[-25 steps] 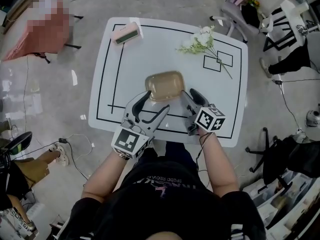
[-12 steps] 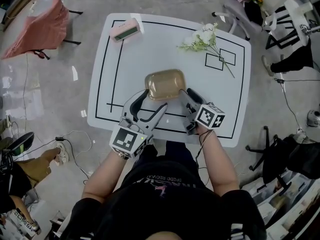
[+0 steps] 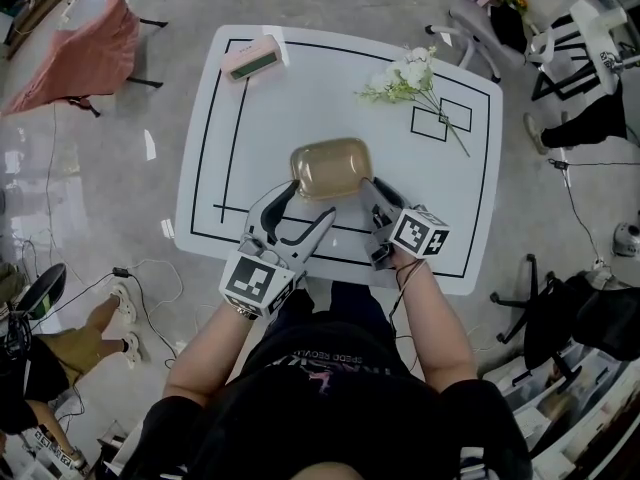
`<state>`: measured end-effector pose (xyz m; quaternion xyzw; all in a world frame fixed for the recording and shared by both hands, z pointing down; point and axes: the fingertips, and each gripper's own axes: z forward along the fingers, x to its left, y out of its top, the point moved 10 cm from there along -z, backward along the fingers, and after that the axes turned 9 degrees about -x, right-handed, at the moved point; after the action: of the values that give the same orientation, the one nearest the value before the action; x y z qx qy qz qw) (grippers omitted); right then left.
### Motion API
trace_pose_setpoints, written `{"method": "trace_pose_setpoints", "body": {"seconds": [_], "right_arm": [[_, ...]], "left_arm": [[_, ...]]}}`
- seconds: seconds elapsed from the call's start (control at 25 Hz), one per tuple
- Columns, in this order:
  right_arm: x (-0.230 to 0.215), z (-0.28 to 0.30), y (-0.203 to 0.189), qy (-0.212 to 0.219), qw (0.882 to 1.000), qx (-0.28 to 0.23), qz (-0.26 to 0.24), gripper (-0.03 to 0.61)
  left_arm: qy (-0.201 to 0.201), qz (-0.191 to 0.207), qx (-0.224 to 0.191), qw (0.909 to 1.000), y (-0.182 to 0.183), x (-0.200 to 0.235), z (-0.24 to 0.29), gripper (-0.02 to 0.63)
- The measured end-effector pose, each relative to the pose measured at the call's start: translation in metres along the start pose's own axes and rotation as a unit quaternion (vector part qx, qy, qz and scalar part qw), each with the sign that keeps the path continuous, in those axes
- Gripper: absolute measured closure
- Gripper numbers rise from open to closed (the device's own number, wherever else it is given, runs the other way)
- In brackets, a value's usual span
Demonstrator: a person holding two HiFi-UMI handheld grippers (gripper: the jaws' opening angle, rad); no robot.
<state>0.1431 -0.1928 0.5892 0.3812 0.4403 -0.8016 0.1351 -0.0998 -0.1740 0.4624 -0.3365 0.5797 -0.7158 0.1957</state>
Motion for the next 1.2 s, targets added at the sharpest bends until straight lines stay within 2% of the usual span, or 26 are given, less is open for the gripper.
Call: {"method": "trace_pose_setpoints", "body": {"seconds": [0.84, 1.04, 1.2], "right_arm": [[-0.004, -0.02, 0.003, -0.018, 0.999, -0.025, 0.024, 0.462], [0.004, -0.025, 0.009, -0.009, 0.999, -0.039, 0.022, 0.48], [0.016, -0.032, 0.016, 0.018, 0.998, -0.059, 0.021, 0.505]], "left_arm": [[0.001, -0.002, -0.005, 1.0, 0.001, -0.014, -0.011, 0.331], [-0.001, -0.001, -0.007, 1.0, 0.002, -0.014, -0.012, 0.331], [-0.002, -0.001, -0.009, 1.0, 0.004, -0.016, -0.016, 0.331]]}}
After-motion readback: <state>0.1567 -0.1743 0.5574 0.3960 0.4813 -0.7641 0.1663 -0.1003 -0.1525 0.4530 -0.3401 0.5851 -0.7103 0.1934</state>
